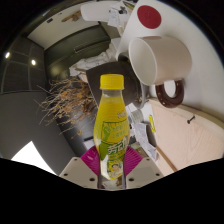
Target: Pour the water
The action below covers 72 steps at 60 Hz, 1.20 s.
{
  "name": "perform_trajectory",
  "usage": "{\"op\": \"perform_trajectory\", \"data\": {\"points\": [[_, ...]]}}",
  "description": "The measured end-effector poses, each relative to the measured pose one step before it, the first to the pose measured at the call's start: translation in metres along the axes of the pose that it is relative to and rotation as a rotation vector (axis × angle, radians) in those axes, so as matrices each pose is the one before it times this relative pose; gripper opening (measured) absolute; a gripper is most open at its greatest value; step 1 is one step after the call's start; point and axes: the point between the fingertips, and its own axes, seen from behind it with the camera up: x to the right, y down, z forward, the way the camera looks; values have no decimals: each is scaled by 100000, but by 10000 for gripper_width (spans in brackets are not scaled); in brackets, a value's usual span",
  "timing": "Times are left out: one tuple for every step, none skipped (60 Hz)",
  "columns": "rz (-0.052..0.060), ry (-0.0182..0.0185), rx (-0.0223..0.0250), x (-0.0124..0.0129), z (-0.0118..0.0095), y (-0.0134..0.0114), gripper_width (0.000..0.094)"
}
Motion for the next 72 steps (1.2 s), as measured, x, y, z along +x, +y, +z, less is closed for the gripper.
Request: {"op": "perform_trajectory", "data": {"points": [[2157,-585,-23,9,-90,-280,273],[1754,-329,-139,45,-45,-230,272],[1325,-253,-301,21,-65,-175,273],[942,-368,-374,-45,-84,-137,272],[548,-348,-358,-21,-56,-93,271],[211,-100,-333,-1,-41,-74,271],[374,275,-213,-255,-539,36,273],[-452,625,-563,219,126,-66,272],[-480,744,-516,233,88,-11,273],[-581,862,-59,294,562,105,273],[-680,669,-275,124,66,-8,273],[-691,599,-244,110,-2,0,273],[-690,495,-334,56,6,40,273],[-783,491,-364,20,10,36,271],[-1103,582,-295,13,20,31,274],[-1561,563,-419,-169,-508,46,272],[-2329,1048,-208,142,290,43,272],[-2582,1053,-223,55,70,44,273],[-2770,854,-404,-25,-270,-78,272],[-3420,1378,-185,-2,4,9,272],[-3854,1485,-85,-25,-22,-13,273],[-4280,1447,14,-64,-23,-68,273],[-4596,1530,220,-97,-156,26,273],[-4932,1391,178,-139,-88,-156,273],[-5166,1341,263,-189,-111,-164,272],[-5338,1249,412,-219,-126,-250,272],[-5458,1145,618,-243,-150,-351,274],[-5510,1150,815,-262,-165,-440,273],[-5153,471,808,-149,-492,-670,273],[-5315,991,930,-206,-59,-430,273],[-5409,904,1037,-267,-184,-592,273],[-5272,875,1250,-227,-191,-673,274],[-5158,981,1501,-178,-235,-793,275],[-5113,996,1595,-145,-221,-831,274],[-5019,865,1442,-130,-246,-831,275],[-4936,681,1419,-121,-249,-838,273],[-4606,-205,1470,108,-682,-1200,274],[-4810,1558,1293,29,18,-691,275],[-4675,1109,1500,127,-255,-824,275],[-4609,1112,1529,174,-258,-806,274],[-4558,1036,1556,227,-249,-806,274],[-4442,895,1628,252,-273,-827,275],[-4342,1010,1727,339,-245,-812,274],[-4029,1328,1743,511,-311,-957,274],[-4052,1746,1555,689,-251,-613,273],[-3930,1680,1333,680,-211,-570,274],[-3484,1385,1000,723,194,-764,275],[-3610,1636,899,745,-99,-415,274],[-3496,1680,650,761,-41,-278,274],[-3273,1650,508,825,-12,-241,274],[-3100,1615,303,835,20,-115,274],[-3030,1594,54,867,55,19,274],[-3017,1570,-140,824,107,141,274],[-2914,1609,-344,835,170,233,275],[-2865,1660,220,1019,-233,697,274],[-2568,1927,-1272,834,342,37,273],[-2693,1471,-100,909,119,613,275],[-2445,1423,-865,677,304,468,275],[-2188,1163,-922,580,312,534,275],[-1928,974,-974,547,324,626,274],[-1577,859,-1047,502,346,689,274],[-1238,750,-1176,480,307,763,274],[-984,642,-931,640,126,1225,274],[-502,449,-1370,267,397,674,274],[-734,495,-813,500,140,877,274],[-343,367,-971,324,351,663,274],[-280,211,-1040,228,337,730,275],[-398,30,-1272,199,350,834,274],[-380,-65,-1505,153,341,872,273],[-296,164,-1380,68,439,965,274],[-183,210,-1167,186,175,735,273],[-297,385,-939,218,260,707,275]]}}
